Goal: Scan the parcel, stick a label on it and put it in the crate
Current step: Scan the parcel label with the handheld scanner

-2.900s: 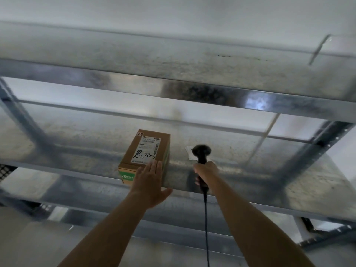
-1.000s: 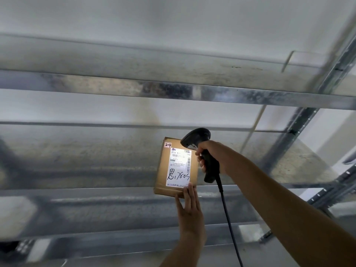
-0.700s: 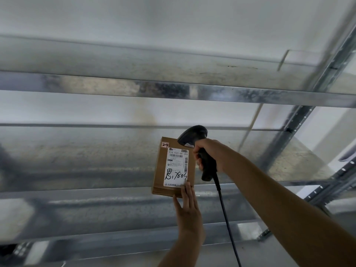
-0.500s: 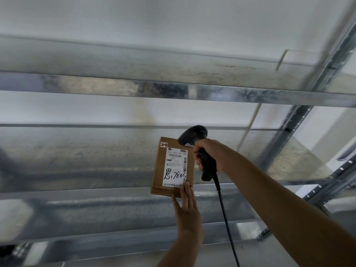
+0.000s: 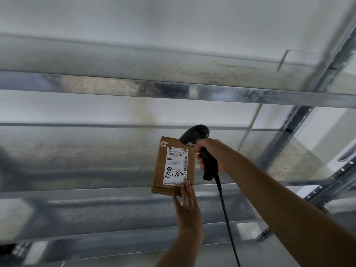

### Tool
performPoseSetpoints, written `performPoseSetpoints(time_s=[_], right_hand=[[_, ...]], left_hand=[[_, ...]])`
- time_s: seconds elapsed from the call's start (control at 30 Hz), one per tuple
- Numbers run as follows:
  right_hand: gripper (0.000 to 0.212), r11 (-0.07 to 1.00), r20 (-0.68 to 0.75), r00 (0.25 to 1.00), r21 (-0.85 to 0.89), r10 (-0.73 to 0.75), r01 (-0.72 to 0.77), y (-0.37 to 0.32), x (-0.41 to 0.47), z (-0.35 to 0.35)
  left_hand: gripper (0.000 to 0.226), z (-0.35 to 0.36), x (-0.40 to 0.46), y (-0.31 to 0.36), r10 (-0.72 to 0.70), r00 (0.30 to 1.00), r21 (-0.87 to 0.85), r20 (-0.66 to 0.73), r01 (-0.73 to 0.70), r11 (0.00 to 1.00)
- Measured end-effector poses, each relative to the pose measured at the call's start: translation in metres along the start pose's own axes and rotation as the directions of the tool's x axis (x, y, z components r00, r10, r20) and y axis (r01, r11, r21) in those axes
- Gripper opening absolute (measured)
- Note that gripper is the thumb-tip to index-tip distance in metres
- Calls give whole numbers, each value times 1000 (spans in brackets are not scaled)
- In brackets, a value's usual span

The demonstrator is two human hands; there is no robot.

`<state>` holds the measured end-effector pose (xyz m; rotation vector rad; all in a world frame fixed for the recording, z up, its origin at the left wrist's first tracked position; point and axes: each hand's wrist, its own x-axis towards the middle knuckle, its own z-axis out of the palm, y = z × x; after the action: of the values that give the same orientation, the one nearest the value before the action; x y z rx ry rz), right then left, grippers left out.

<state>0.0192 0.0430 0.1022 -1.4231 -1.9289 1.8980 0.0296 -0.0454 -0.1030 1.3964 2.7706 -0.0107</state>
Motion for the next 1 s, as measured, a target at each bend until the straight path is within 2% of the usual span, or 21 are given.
performPoseSetpoints(time_s=[0.23,0.4,0.67,0.83,1.0], right_hand=[[2,1000,-58,998,-12,-6,5,1,10,-3],[13,998,-128,991,-53,-25,18,9,25,-21],[23,992,-261,962,-114,-82,54,22,63,-72],[28,990,-273,961,-139,-50,12,36,93,-111],[37,993,-287,958,-117,-19,-15,50,127,-149]], left_hand=[[88,-21,17,-8,27,1000,-54,0,-27,998],[96,-47,29,-17,68,996,-41,66,-65,997],[84,-56,40,-23,65,998,-140,6,-63,988],[83,-60,55,-19,72,997,-134,-4,-72,988],[89,-63,76,-4,13,1000,-153,4,-13,988]])
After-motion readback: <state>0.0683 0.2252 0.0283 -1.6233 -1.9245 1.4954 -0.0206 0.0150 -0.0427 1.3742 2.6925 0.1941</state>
